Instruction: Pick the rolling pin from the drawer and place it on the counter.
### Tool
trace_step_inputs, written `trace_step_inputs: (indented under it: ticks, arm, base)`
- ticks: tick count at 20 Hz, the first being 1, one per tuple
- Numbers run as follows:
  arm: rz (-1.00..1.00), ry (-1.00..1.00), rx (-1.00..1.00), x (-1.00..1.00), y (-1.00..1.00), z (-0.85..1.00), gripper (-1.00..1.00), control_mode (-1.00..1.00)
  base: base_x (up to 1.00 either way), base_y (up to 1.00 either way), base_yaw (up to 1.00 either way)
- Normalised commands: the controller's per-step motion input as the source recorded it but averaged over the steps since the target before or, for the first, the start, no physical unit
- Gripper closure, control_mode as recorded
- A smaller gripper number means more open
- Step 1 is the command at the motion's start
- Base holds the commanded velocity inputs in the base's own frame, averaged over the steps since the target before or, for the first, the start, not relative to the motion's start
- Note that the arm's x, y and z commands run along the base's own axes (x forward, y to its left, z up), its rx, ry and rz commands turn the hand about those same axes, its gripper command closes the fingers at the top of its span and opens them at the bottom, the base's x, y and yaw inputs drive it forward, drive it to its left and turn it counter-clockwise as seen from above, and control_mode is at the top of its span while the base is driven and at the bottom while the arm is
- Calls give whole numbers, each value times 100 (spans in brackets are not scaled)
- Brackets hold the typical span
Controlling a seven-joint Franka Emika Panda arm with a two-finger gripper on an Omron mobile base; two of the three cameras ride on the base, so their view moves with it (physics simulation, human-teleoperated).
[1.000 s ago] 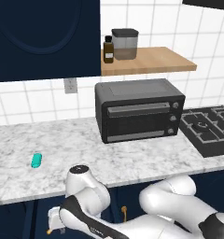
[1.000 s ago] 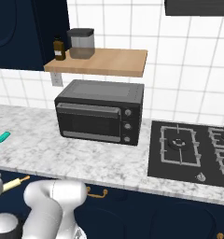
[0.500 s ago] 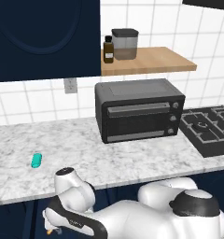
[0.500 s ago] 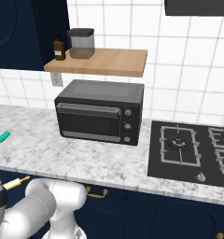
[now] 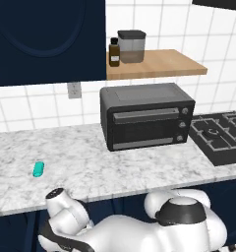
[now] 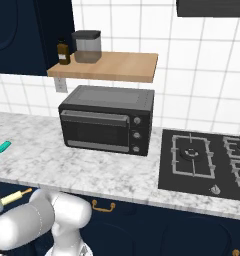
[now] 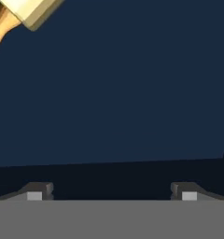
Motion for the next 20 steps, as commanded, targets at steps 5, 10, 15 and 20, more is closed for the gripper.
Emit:
trace_step_inputs:
  ticks: [5,10,15,20]
  arm:
    - [6,-1,-4,1,-2,-26,-100,-100]
    - [7,-9,-1,-36,6,-6,-100,-100]
    - [3,40,7,-100,55,-1,-100,-100]
    - [1,58,15,-100,61,7,-100,-100]
  base:
    - [0,0,0]
    - [0,0,0]
    - [0,0,0]
    - [0,0,0]
